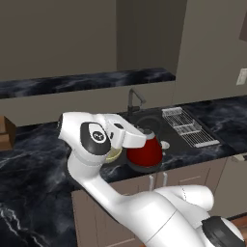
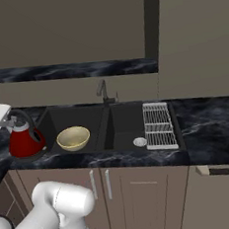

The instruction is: Open the cabinet, pick the kettle from the cabinet, and place it in the sink.

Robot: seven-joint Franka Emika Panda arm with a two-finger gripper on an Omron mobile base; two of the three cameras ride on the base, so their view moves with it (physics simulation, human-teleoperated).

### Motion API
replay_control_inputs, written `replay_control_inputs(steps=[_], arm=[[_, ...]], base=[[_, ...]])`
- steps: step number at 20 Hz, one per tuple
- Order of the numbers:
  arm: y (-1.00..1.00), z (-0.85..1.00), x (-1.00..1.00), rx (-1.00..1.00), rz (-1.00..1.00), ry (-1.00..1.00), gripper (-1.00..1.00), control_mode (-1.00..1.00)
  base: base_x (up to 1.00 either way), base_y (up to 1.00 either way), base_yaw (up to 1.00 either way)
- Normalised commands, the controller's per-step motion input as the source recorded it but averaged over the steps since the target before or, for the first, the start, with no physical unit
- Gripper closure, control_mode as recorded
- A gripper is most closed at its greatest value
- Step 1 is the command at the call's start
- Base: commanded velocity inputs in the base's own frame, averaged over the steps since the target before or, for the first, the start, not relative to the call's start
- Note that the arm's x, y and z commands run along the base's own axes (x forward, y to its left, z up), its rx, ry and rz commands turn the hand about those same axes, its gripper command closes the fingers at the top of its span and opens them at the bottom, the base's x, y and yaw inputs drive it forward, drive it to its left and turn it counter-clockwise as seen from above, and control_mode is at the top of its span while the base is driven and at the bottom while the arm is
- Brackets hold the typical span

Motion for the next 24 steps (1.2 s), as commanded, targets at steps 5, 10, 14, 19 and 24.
replay_control_inputs(steps=[5, 10, 14, 19, 24], arm=[[0.0, 0.0, 0.0, 0.0, 0.0, 0.0, 1.0, 1.0], [0.0, 0.0, 0.0, 0.0, 0.0, 0.0, 1.0, 1.0], [0.0, 0.0, 0.0, 0.0, 0.0, 0.0, 1.0, 1.0], [0.0, 0.0, 0.0, 0.0, 0.0, 0.0, 1.0, 1.0], [0.0, 0.0, 0.0, 0.0, 0.0, 0.0, 1.0, 1.0]], base=[[-0.23, 0.36, 0.08], [-0.13, 0.27, 0.05], [-0.14, 0.26, 0.05], [-0.03, 0.07, 0.01], [0.0, 0.0, 0.0]])
